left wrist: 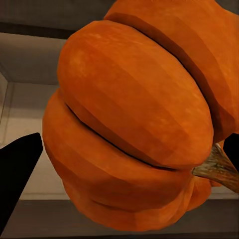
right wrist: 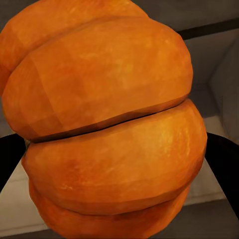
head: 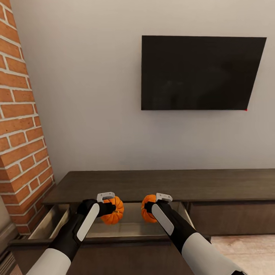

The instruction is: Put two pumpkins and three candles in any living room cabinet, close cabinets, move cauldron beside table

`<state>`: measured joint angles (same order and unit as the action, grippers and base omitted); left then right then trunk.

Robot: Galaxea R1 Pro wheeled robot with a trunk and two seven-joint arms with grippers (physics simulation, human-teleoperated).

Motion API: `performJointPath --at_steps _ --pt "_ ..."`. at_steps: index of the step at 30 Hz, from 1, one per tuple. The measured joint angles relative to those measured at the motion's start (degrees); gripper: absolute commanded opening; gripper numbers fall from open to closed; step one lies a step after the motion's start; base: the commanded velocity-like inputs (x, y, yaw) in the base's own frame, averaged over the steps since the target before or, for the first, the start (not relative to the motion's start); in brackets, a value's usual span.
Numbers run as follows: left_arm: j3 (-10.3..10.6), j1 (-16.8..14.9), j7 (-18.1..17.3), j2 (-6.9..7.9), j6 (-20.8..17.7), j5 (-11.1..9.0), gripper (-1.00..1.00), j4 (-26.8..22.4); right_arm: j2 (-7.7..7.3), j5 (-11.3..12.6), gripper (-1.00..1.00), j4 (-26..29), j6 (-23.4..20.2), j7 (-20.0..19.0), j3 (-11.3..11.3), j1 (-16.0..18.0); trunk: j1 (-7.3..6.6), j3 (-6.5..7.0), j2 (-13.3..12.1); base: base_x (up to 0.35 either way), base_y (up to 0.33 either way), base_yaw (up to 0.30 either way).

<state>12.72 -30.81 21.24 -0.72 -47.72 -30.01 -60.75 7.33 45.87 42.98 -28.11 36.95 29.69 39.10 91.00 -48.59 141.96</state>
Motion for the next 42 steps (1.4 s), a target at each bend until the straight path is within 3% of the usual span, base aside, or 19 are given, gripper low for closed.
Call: performJointPath --at_steps 4,29,42 --pt "0.0 0.0 0.0 0.00 0.0 0.0 -1.00 0.0 -0.01 0.1 -1.00 0.0 -0.1 0.0 0.0 0.0 0.71 -0.75 1.2 0.001 -0.001 0.000" --pt "0.0 0.0 0.0 0.00 0.0 0.0 -1.00 0.0 -0.01 0.1 -1.00 -0.1 -0.1 0.0 0.0 0.0 1.36 -6.30 1.6 0.000 0.000 0.000" --pt "0.0 0.0 -0.1 0.00 0.1 -0.1 -1.00 0.0 0.00 0.1 -1.00 -0.1 -0.1 0.0 0.0 0.0 1.35 -6.30 1.6 0.037 0.017 0.000"
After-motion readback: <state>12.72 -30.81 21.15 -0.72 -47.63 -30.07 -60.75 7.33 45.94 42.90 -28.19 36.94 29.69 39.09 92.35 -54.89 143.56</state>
